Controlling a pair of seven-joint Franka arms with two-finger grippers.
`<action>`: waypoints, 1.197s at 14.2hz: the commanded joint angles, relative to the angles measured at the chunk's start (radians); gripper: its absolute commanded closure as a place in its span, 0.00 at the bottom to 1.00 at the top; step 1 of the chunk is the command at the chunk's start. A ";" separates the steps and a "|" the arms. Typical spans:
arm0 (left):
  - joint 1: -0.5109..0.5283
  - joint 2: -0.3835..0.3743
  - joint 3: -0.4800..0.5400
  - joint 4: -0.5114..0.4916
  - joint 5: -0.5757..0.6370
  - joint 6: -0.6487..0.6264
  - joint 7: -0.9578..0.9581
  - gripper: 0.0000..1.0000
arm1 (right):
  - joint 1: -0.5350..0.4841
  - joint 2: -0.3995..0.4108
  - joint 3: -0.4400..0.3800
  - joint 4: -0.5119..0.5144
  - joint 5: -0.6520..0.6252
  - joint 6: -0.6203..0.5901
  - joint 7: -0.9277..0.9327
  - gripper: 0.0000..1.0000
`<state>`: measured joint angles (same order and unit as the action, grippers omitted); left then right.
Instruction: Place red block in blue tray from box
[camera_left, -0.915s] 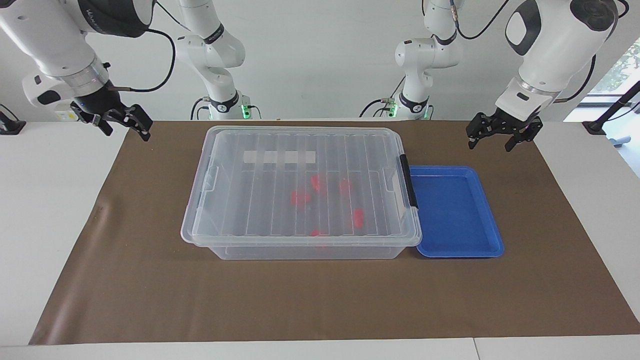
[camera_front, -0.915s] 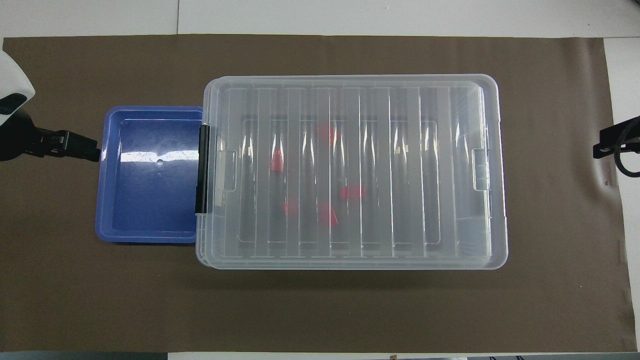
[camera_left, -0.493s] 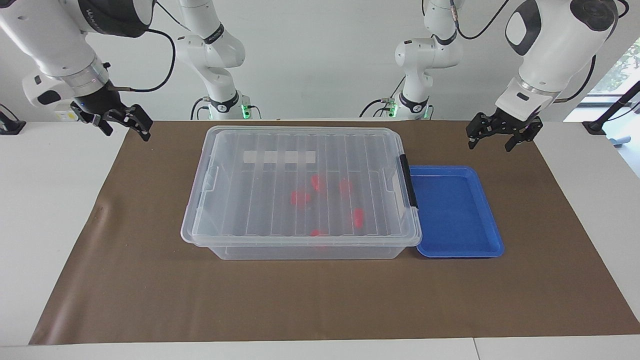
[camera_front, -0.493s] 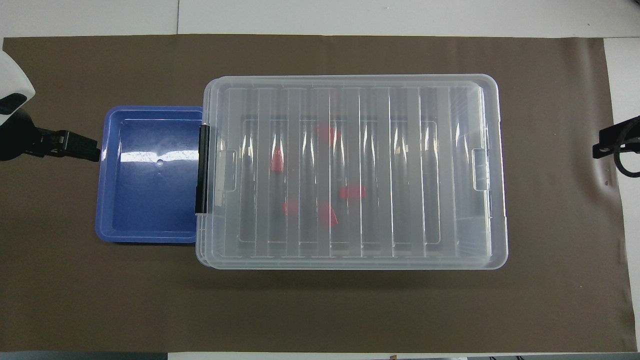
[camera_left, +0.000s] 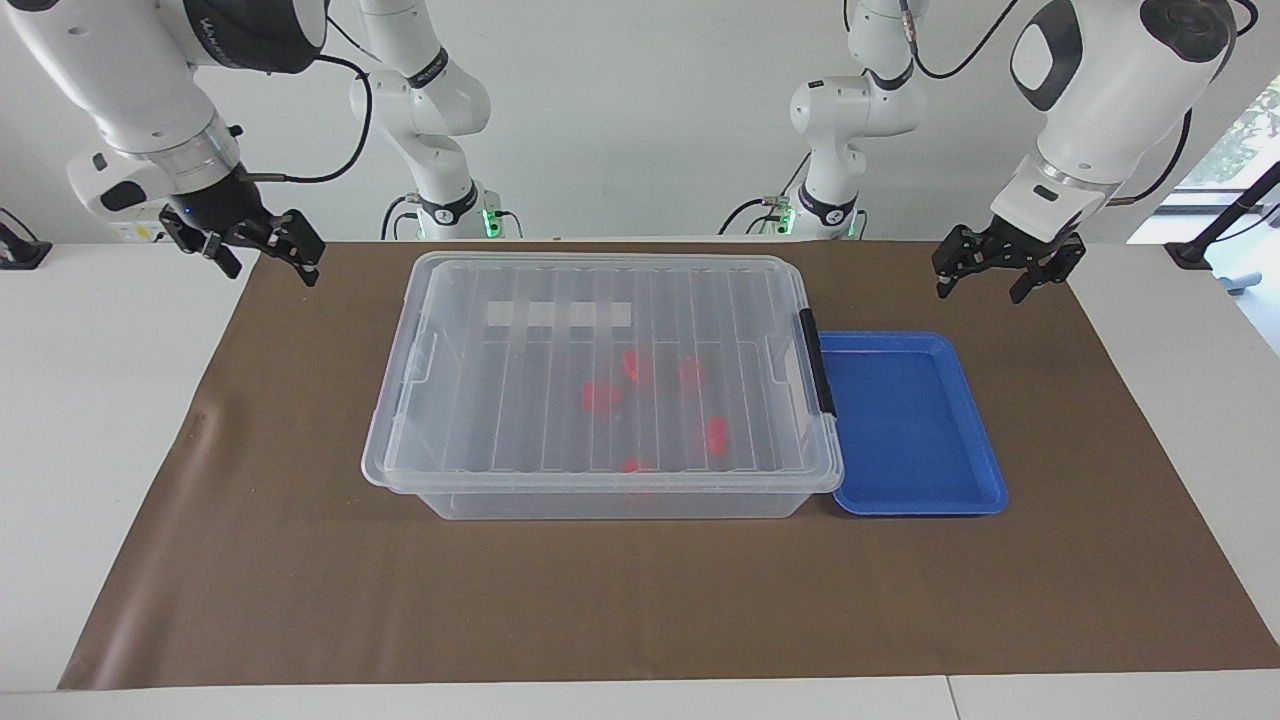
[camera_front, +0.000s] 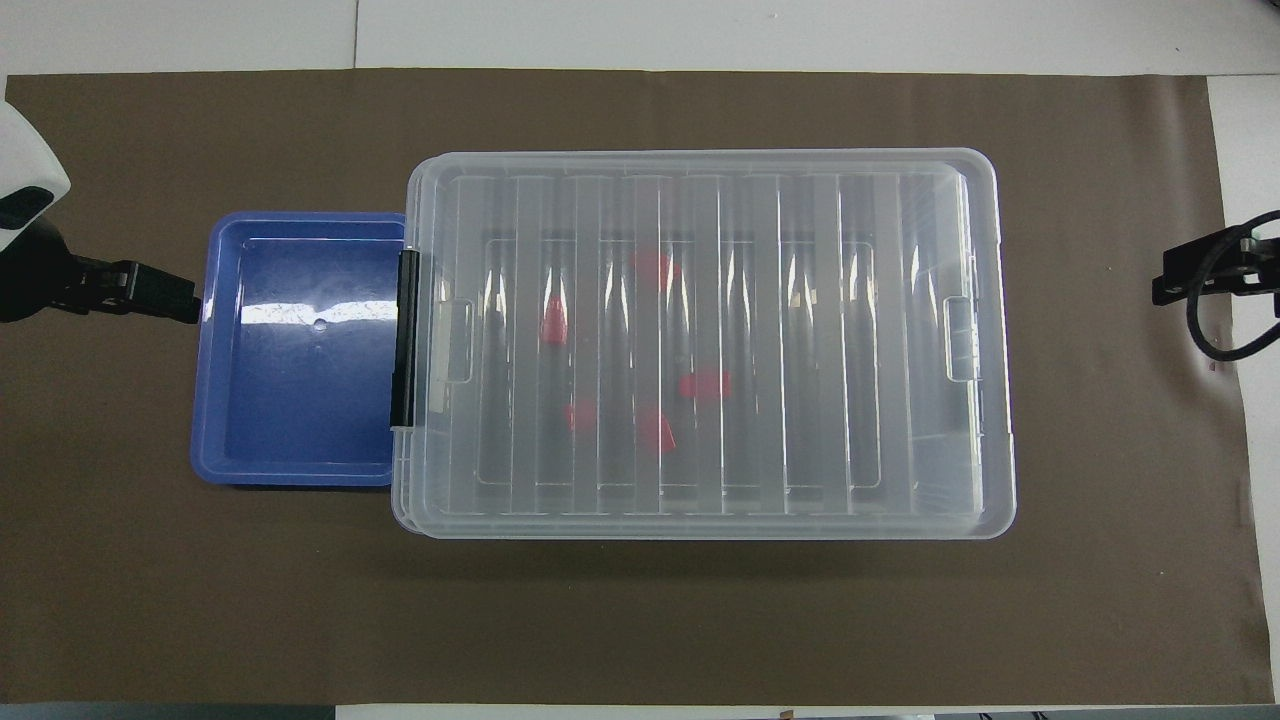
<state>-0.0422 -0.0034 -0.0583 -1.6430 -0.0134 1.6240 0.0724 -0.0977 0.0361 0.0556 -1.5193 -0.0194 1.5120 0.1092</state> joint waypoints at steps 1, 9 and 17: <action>0.008 -0.020 -0.002 -0.011 0.003 -0.006 0.017 0.00 | -0.010 -0.002 0.075 -0.024 0.010 0.037 0.121 0.00; 0.008 -0.020 -0.002 -0.011 0.003 -0.006 0.017 0.00 | -0.013 0.001 0.110 -0.260 0.009 0.262 0.112 0.00; 0.008 -0.018 -0.003 -0.011 0.003 -0.006 0.017 0.00 | -0.013 0.007 0.113 -0.397 0.009 0.447 0.135 0.00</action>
<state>-0.0422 -0.0034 -0.0583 -1.6430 -0.0134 1.6240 0.0725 -0.0987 0.0587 0.1598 -1.8688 -0.0193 1.9165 0.2302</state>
